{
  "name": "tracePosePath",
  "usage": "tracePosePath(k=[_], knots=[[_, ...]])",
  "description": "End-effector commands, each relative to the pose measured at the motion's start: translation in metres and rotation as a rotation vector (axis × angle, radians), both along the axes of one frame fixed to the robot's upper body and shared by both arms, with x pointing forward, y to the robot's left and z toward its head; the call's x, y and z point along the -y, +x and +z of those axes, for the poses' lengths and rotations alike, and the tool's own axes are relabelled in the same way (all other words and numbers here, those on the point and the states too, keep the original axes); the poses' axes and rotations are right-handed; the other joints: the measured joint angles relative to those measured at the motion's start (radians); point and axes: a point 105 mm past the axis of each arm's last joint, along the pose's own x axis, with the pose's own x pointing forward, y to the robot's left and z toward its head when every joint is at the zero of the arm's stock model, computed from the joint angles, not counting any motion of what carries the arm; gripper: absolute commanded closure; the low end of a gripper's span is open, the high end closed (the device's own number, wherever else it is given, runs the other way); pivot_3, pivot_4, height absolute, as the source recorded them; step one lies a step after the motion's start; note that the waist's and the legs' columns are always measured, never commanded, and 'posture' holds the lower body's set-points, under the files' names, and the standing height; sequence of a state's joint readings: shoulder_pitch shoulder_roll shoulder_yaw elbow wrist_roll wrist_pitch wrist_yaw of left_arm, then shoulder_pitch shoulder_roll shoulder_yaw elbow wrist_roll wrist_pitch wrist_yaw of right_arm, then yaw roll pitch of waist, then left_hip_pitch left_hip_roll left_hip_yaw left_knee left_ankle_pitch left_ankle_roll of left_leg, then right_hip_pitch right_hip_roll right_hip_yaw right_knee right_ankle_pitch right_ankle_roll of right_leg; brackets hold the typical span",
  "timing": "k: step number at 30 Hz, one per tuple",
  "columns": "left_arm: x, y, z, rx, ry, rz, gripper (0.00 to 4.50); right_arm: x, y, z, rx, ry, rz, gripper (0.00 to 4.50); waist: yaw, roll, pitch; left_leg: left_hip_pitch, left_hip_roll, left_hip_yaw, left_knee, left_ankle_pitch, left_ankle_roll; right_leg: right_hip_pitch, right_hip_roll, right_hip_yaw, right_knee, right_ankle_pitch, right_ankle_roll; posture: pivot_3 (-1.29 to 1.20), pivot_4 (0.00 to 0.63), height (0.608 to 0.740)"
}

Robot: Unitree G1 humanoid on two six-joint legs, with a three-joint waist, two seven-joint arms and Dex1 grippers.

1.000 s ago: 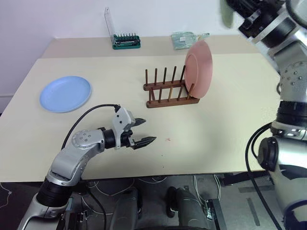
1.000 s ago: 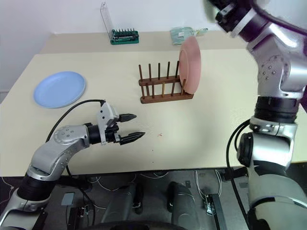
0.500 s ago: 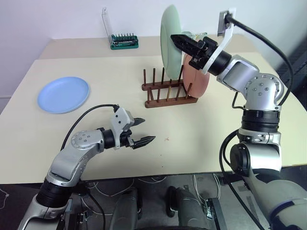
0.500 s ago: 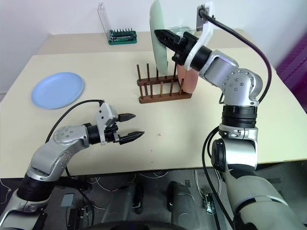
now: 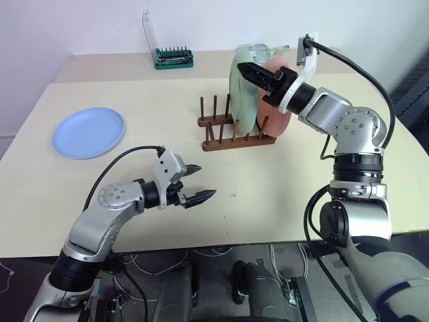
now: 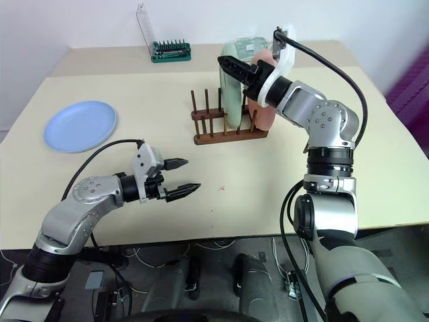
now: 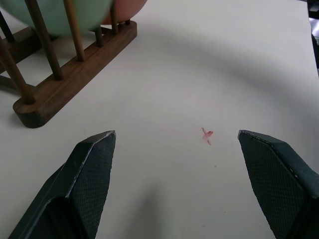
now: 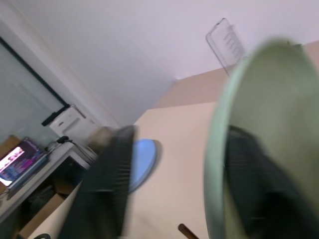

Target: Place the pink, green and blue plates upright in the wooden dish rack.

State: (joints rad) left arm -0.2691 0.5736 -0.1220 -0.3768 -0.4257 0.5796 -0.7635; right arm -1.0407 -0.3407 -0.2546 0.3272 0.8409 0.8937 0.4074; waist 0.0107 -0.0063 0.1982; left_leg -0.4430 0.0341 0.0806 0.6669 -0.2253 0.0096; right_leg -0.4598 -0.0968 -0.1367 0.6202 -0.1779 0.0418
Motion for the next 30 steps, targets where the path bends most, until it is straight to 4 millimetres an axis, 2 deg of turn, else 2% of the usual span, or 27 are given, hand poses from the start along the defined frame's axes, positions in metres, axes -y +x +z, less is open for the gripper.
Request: tracePosePath(k=[1, 12, 16, 18, 21, 23, 26, 30], knots=[[-0.001, -0.003, 0.013, 0.051, -0.014, -0.004, 0.42, 0.002, -0.005, 0.031, 0.140, -0.014, -0.034, 0.42, 0.000, 0.000, 0.000, 0.000, 0.000, 0.000, 0.000, 0.000, 0.000, 0.000, 0.000, 0.000, 0.000, -0.001, 0.001, 0.00, 0.150, 0.730], [-0.008, 0.008, 0.019, 0.107, -0.024, 0.070, 0.42, 0.006, -0.020, 0.049, 0.475, -0.401, -0.109, 0.42, 0.000, 0.000, 0.000, 0.000, 0.000, 0.000, 0.000, 0.000, 0.000, 0.000, 0.000, 0.000, 0.000, -0.001, 0.002, 0.00, 0.150, 0.730], [-0.018, 0.018, 0.025, 0.143, -0.054, 0.158, 0.42, 0.013, -0.024, 0.058, 0.616, -0.527, -0.160, 0.42, 0.001, 0.000, 0.000, 0.000, 0.000, 0.000, 0.000, 0.000, 0.000, 0.000, 0.000, 0.000, -0.001, -0.001, 0.002, 0.00, 0.150, 0.730], [-0.032, 0.025, 0.030, 0.147, -0.087, 0.245, 0.42, 0.005, -0.041, 0.071, 0.732, -0.536, -0.098, 0.42, 0.000, 0.000, 0.000, 0.000, 0.000, 0.000, 0.000, 0.000, 0.000, 0.000, 0.000, 0.000, -0.001, -0.001, 0.002, 0.00, 0.150, 0.730], [-0.085, 0.054, 0.045, 0.187, -0.164, 0.585, 0.21, -0.029, -0.082, 0.068, 0.910, -0.576, 0.129, 0.37, -0.002, 0.000, 0.000, 0.000, 0.001, 0.000, -0.001, 0.000, 0.000, -0.001, 0.000, 0.000, -0.001, -0.001, 0.002, 0.00, 0.150, 0.730], [-0.121, 0.063, 0.053, 0.226, -0.188, 0.783, 0.21, -0.051, -0.100, 0.052, 0.941, -0.587, 0.257, 0.37, -0.005, 0.000, 0.000, 0.000, 0.002, 0.000, -0.001, 0.000, 0.000, -0.001, 0.001, 0.000, -0.001, -0.001, 0.002, 0.00, 0.150, 0.730], [-0.195, 0.069, 0.057, 0.221, -0.242, 1.206, 0.21, -0.079, -0.106, 0.015, 0.922, -0.647, 0.343, 0.37, -0.007, -0.002, -0.001, 0.001, 0.003, 0.000, -0.001, 0.000, 0.000, 0.000, 0.001, 0.000, 0.000, -0.001, 0.002, 0.00, 0.150, 0.730], [-0.243, 0.060, 0.049, 0.171, -0.227, 1.488, 0.21, -0.087, -0.104, -0.012, 0.899, -0.702, 0.366, 0.37, 0.001, -0.003, -0.001, 0.000, 0.003, 0.000, 0.000, 0.000, 0.000, 0.000, 0.000, 0.000, 0.000, -0.001, 0.002, 0.00, 0.150, 0.730]])
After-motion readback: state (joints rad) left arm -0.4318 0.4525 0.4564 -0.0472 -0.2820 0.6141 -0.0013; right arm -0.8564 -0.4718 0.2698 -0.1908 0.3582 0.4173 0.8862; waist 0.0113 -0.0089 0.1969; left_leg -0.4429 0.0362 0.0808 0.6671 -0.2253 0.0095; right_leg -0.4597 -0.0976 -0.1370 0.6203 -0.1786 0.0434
